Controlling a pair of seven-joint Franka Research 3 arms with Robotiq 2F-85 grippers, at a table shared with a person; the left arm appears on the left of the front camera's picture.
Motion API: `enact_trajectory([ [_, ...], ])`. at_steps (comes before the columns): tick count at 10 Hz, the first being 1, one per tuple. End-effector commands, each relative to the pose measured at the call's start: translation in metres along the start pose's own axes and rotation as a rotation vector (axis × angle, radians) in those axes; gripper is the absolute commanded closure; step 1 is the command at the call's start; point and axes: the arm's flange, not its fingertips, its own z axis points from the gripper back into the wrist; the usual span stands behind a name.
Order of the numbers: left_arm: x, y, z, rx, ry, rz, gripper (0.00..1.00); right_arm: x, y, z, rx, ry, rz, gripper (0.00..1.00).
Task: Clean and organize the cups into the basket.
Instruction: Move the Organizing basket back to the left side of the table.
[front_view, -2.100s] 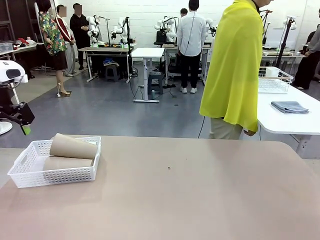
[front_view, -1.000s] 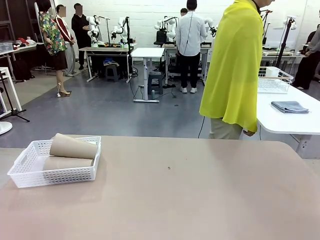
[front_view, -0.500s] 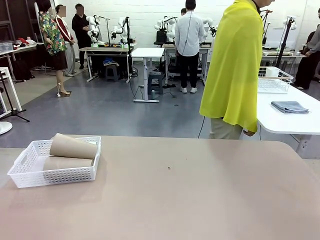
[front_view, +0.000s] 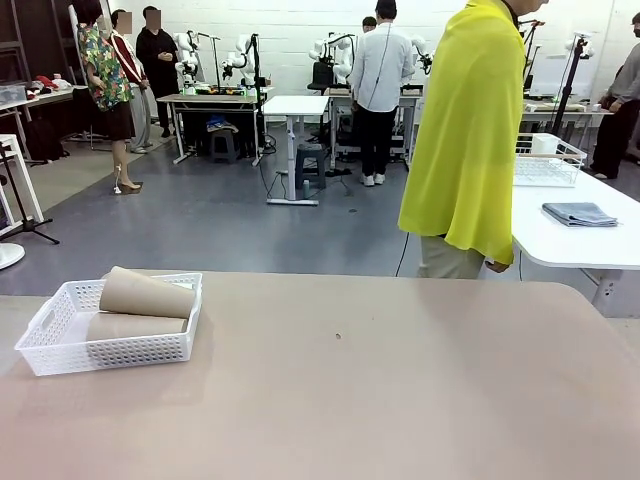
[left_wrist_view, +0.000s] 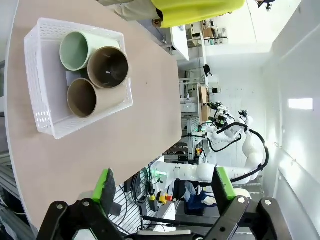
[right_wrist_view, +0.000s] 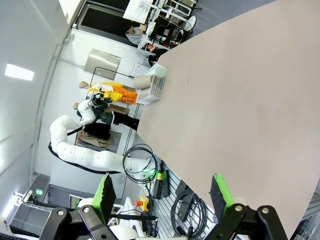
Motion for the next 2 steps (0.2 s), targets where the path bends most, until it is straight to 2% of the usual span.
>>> enact_trajectory([
  [1,-0.0032,0.0004,0.0030,0.015,0.013,0.005,0.00,-0.0026,0.0005,-0.0042,-0.002,-0.007,0.006,0.00],
  [2,-0.0032,0.0004,0.0030,0.015,0.013,0.005,0.00,-0.0026,0.0005,-0.0042,-0.002,-0.007,0.006,0.00],
])
